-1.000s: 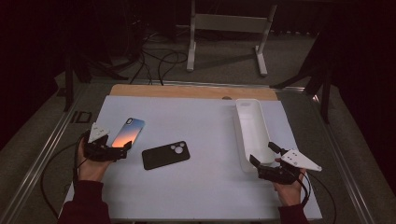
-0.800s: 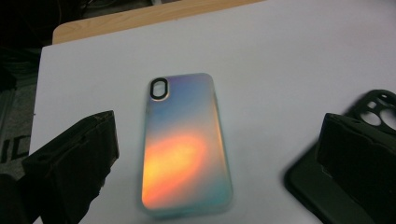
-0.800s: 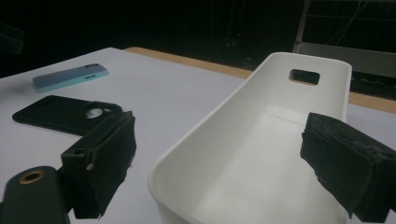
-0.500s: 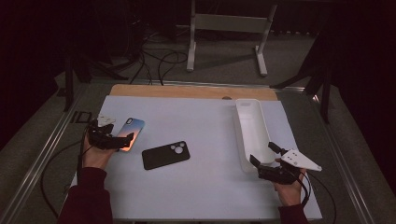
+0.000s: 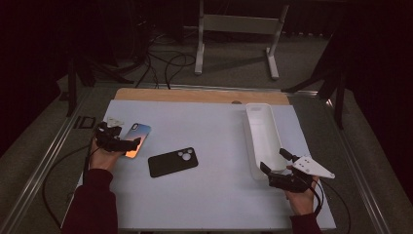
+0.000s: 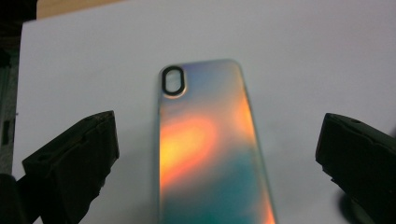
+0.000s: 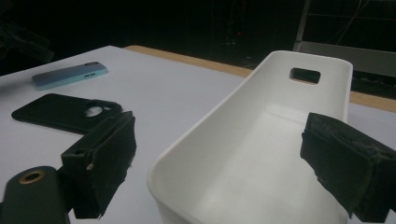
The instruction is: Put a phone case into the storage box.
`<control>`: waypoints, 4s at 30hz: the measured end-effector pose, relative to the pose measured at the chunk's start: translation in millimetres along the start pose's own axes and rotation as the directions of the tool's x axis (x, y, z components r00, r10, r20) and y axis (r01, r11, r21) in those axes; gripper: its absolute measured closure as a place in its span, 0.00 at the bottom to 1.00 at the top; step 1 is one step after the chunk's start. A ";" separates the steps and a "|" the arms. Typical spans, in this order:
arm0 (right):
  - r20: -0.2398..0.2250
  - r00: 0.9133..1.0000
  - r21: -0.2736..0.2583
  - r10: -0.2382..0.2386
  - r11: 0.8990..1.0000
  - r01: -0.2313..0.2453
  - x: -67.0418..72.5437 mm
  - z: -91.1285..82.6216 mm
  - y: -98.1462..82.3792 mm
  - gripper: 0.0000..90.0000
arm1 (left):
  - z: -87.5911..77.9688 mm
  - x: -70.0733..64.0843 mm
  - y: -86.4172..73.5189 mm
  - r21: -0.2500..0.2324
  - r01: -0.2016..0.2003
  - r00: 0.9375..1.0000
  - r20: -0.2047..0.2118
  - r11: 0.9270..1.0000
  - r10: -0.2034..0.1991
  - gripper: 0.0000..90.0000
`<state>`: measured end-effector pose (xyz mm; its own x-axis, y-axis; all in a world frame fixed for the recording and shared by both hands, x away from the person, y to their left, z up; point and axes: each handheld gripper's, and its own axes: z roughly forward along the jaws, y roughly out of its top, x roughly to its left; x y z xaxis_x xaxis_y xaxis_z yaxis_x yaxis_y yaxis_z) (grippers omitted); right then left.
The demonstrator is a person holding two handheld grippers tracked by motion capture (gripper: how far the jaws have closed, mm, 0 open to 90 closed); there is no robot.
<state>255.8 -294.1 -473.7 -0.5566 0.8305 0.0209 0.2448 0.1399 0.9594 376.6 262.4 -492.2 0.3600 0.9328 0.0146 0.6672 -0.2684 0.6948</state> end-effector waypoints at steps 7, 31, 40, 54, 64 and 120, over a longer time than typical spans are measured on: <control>0.002 1.000 0.001 0.001 1.000 -0.001 -0.3 0.0 -0.1 0.11 | 15.6 -2.3 -3.3 0.056 0.002 1.000 0.006 0.998 -0.003 0.00; 0.007 1.000 -0.005 0.001 1.000 -0.001 -1.3 -1.7 0.6 0.11 | 34.6 1.2 -21.3 0.172 0.035 0.999 0.010 0.985 -0.037 0.01; 0.008 1.000 -0.004 0.000 1.000 0.001 -0.8 -1.7 0.9 0.11 | 33.8 0.6 -20.0 0.182 0.040 0.999 0.004 0.983 -0.041 0.06; 0.008 1.000 -0.004 -0.001 1.000 0.001 -1.0 -1.1 1.3 0.11 | 29.7 -3.6 -18.8 0.165 0.005 1.000 0.005 0.986 -0.006 0.18; 0.008 1.000 0.003 0.000 1.000 0.000 -1.6 -0.7 1.3 0.11 | 20.9 -10.9 -14.5 0.105 -0.008 1.000 -0.001 0.994 0.008 0.19; -0.077 0.992 0.034 0.097 0.995 -0.094 -10.8 2.4 25.5 0.10 | -59.2 -154.4 57.1 -0.294 -0.318 0.918 0.143 0.902 0.370 0.19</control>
<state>270.0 -298.2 -450.1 -0.5900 0.7960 0.1353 0.3229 0.0791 0.9431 320.5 117.3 -412.2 0.6704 0.7228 0.1679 0.2957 -0.4677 0.8330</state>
